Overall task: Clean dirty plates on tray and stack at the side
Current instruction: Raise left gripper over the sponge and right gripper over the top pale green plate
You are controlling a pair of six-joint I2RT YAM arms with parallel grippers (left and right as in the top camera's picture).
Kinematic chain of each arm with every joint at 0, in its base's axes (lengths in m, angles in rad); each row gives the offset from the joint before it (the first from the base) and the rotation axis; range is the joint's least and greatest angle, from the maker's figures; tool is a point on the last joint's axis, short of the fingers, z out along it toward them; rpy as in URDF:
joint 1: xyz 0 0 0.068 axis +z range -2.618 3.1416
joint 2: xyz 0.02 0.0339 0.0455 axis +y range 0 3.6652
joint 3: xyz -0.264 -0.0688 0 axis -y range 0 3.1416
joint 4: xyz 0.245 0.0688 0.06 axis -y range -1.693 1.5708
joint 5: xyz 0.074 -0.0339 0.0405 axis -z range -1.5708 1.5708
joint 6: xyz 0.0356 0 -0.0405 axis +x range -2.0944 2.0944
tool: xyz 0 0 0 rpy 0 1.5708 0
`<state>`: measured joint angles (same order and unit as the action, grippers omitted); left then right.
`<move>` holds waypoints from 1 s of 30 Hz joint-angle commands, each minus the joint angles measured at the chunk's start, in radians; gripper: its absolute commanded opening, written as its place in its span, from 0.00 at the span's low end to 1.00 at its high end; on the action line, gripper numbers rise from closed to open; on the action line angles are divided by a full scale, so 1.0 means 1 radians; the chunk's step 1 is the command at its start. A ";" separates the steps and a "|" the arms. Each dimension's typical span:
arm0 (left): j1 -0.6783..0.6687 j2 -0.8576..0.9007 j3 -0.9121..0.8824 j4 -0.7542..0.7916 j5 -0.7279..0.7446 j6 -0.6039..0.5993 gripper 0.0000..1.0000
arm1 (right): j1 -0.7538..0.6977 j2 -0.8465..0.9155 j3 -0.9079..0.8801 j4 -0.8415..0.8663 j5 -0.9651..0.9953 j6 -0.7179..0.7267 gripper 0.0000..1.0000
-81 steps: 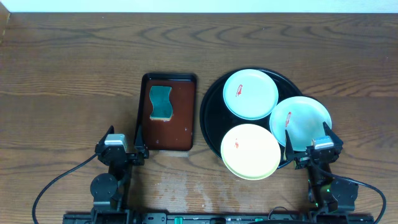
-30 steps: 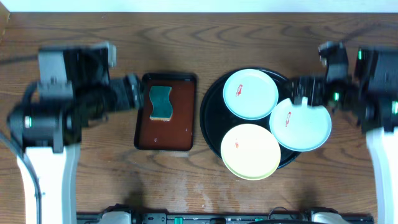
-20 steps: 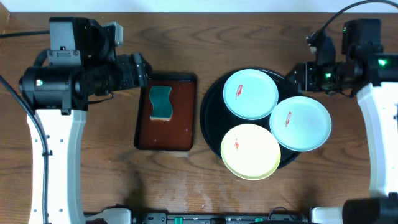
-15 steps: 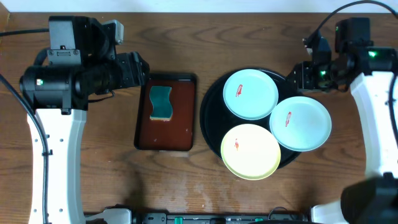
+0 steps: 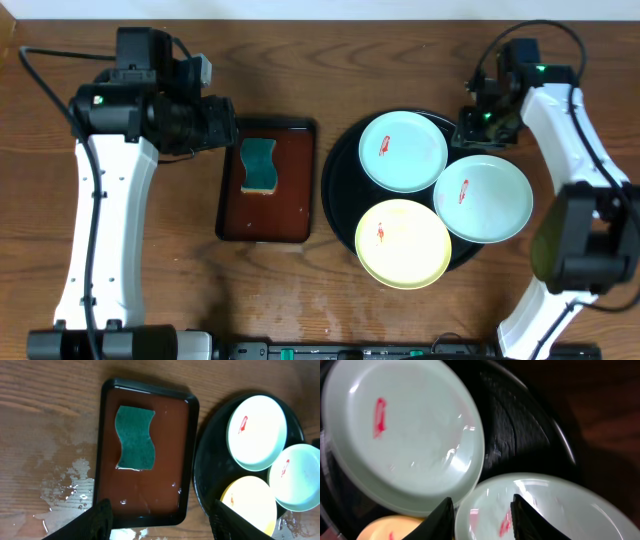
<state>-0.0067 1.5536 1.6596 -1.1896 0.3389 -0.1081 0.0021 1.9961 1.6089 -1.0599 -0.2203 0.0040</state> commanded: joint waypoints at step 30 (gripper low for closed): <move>-0.041 0.246 -0.005 0.076 -0.071 -0.013 0.56 | 0.068 0.143 -0.011 0.062 0.089 0.026 0.09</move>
<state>-0.0467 1.7786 1.6596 -1.1145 0.2817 -0.1085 0.0643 2.1323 1.6081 -0.9916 -0.1379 0.0204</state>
